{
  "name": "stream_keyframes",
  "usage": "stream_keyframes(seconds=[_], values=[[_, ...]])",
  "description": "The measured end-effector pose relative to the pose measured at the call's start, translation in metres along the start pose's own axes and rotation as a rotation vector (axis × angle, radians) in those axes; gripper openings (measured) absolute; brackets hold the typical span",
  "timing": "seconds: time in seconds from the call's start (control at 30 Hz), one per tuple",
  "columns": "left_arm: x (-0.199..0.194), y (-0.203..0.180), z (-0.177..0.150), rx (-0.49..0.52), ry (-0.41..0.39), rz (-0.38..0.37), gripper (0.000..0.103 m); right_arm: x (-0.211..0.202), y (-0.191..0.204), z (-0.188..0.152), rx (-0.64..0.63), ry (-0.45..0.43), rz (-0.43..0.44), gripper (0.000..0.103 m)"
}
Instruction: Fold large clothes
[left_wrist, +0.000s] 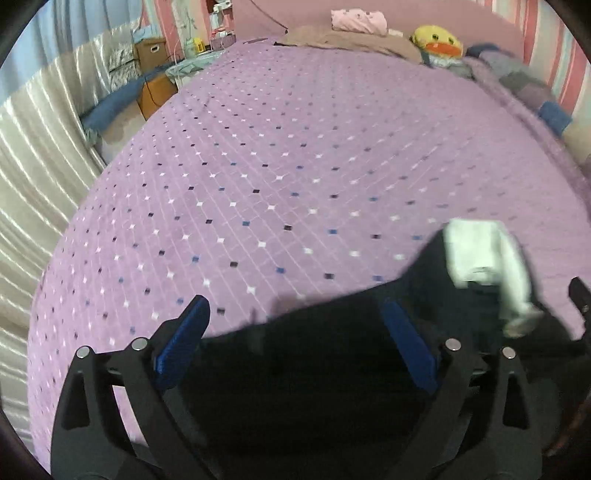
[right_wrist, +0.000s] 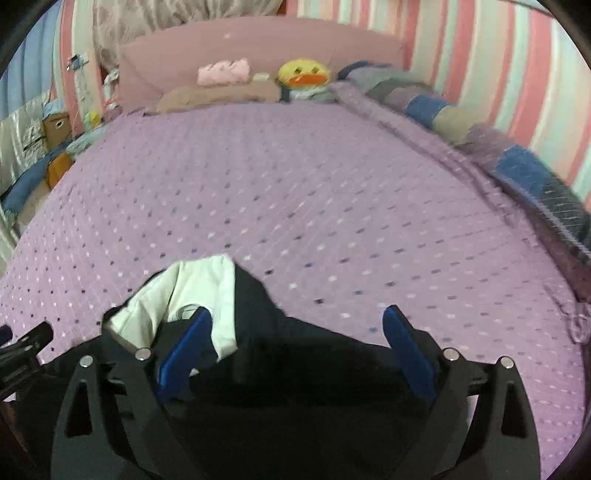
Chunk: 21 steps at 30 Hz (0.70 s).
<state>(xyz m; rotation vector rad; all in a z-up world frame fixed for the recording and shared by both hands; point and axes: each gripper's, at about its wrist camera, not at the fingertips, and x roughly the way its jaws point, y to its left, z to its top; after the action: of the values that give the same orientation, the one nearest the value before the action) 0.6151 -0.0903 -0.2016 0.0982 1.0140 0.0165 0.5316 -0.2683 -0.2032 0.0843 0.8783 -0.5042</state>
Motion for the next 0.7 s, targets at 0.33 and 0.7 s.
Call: stream_keyframes(seconds=[0.33,0.7], values=[[0.024,0.026,-0.056,-0.093,-0.146,-0.108,0.096,0.047,-0.036,-0.031,0.109,-0.036,0.099,0.098],[0.043,0.030,-0.057,-0.115,-0.206,-0.177,0.100,0.061,-0.032,-0.042,0.119,-0.102,0.162,0.101]])
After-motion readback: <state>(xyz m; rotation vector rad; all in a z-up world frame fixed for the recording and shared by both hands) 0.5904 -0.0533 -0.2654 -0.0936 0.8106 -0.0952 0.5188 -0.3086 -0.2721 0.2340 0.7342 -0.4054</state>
